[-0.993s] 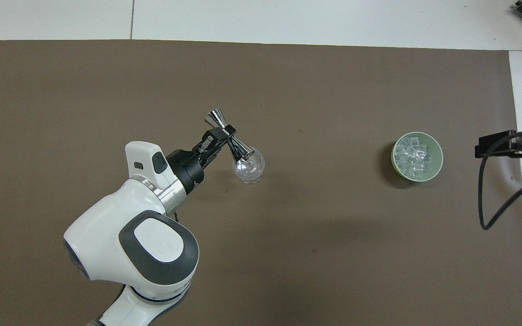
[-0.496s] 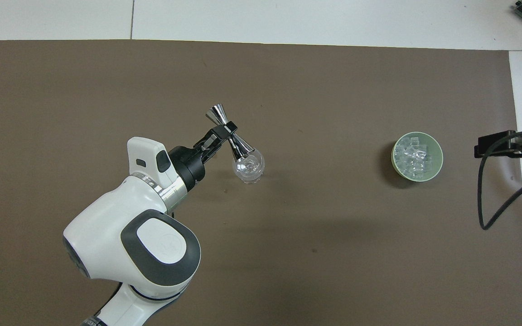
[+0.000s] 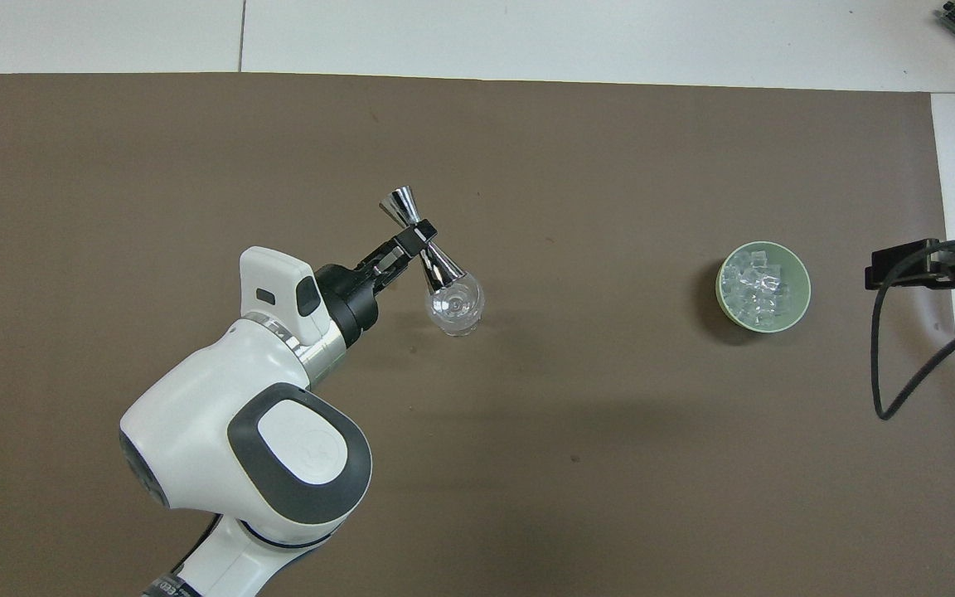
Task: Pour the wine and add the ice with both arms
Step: 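Hold the jigger inverted over the glass with the left gripper, then return the jigger with the left gripper while the right gripper reaches the bowl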
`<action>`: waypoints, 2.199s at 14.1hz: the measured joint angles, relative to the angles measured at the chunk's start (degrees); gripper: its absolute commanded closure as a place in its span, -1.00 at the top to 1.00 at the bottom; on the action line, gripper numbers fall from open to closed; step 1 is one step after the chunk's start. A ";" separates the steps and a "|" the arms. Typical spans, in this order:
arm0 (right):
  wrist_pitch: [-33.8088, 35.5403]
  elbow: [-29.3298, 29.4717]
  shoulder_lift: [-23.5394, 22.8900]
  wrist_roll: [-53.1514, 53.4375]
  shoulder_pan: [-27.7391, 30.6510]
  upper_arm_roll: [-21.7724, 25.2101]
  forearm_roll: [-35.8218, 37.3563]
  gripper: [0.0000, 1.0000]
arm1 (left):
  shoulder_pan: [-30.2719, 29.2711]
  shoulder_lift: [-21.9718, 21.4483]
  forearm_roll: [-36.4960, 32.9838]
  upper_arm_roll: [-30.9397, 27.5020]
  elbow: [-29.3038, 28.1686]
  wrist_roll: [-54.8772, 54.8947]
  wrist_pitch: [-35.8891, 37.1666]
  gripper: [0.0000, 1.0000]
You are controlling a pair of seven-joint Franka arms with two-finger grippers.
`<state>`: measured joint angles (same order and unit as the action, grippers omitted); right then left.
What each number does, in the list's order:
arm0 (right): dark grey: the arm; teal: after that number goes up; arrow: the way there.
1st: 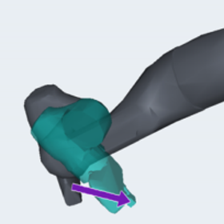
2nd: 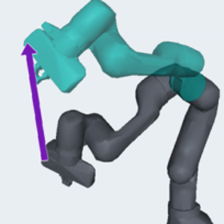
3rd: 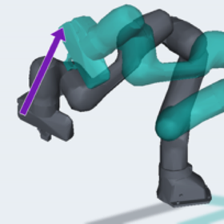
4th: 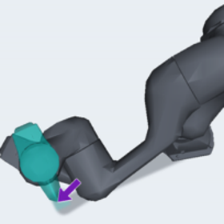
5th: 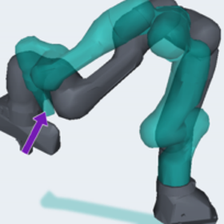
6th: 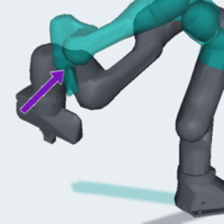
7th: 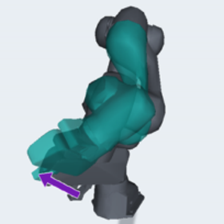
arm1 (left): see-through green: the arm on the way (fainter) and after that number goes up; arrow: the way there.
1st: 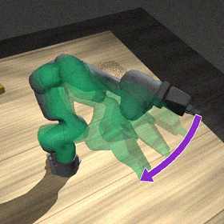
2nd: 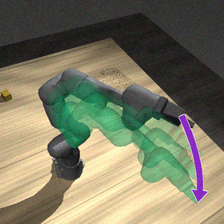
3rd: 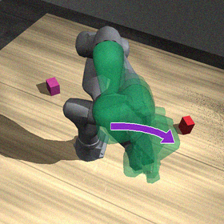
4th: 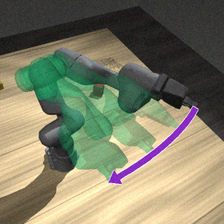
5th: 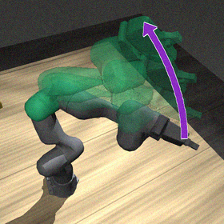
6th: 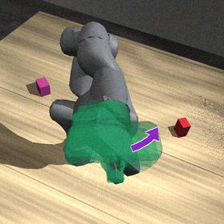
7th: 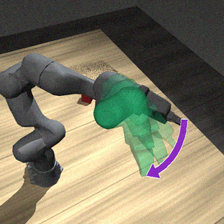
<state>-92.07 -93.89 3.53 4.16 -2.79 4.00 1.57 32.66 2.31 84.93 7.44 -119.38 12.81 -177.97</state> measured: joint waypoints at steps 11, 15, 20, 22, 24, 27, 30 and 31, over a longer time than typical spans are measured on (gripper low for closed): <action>0.00 -0.02 0.00 0.00 -0.01 -0.31 0.00 1.00 | 0.03 0.15 -1.66 0.01 0.27 0.44 -0.21 -1.00; -0.01 -0.04 0.00 0.00 -0.01 -0.40 0.00 1.00 | -0.40 0.31 -1.33 -0.42 0.27 -6.65 0.40 -1.00; -0.28 -0.52 0.00 -0.10 -0.02 -0.61 0.00 1.00 | -16.04 -3.59 -1.10 -1.56 -1.18 -10.27 22.00 -1.00; -2.67 -1.61 -0.05 -0.31 -0.03 -0.84 0.00 1.00 | -24.82 -5.47 -1.13 -2.02 -2.64 -11.10 32.65 -1.00; -6.67 -3.85 -0.12 -0.79 -0.04 -1.22 0.00 1.00 | -31.94 -6.83 -1.22 -2.24 -3.85 -14.04 40.37 -1.00; -8.74 -5.70 -0.18 -1.40 -0.05 -1.62 0.00 1.00 | -39.66 -7.62 -4.00 -2.18 -4.61 -24.72 48.48 -1.00; -10.21 -6.71 -0.30 -5.01 -0.05 -1.63 0.00 1.00 | -45.48 -7.66 -6.74 -2.16 -4.71 -34.45 54.23 -1.00; -11.47 -7.43 -0.52 -6.71 -0.05 -1.63 0.00 1.00 | -46.98 -7.57 -7.00 -2.15 -4.86 -36.60 55.68 -1.00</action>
<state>-103.54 -101.32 3.01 -2.55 -2.83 2.37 1.57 -14.32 -5.26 77.93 5.30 -124.24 -23.80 -122.29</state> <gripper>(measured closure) 0.000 0.793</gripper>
